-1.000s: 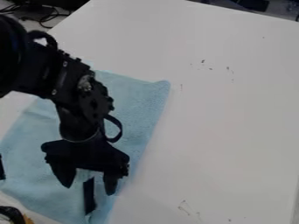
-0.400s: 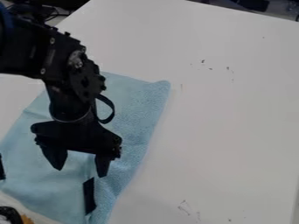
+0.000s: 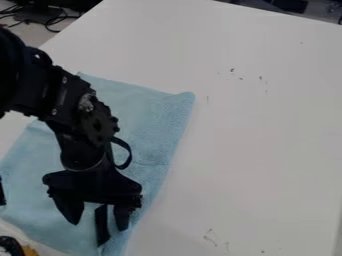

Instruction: Push the bottom right corner of the cloth slightly

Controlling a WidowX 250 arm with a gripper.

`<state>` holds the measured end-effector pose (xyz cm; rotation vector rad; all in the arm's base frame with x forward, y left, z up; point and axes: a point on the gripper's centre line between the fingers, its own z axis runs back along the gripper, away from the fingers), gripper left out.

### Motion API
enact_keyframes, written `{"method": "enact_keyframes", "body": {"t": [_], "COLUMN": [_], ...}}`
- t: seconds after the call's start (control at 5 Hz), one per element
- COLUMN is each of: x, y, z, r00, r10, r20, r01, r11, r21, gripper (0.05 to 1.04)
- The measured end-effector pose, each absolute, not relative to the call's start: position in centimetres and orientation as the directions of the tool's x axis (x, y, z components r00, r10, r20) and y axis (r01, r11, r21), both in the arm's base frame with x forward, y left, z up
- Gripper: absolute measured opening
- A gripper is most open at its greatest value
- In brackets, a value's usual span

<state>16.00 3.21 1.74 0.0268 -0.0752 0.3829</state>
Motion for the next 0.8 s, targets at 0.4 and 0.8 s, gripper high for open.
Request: {"method": "enact_keyframes", "body": {"t": [0.4, 0.8], "x": [16.16, 15.63], "y": [2.45, 2.55], "z": [1.07, 1.24], "r00": [0.934, 0.936], "r10": [0.351, 0.35], "r20": [0.065, 0.039], "r01": [-0.351, -0.351], "r11": [0.936, 0.936], "r21": [-0.005, 0.017], "gripper": [0.659, 0.153]}}
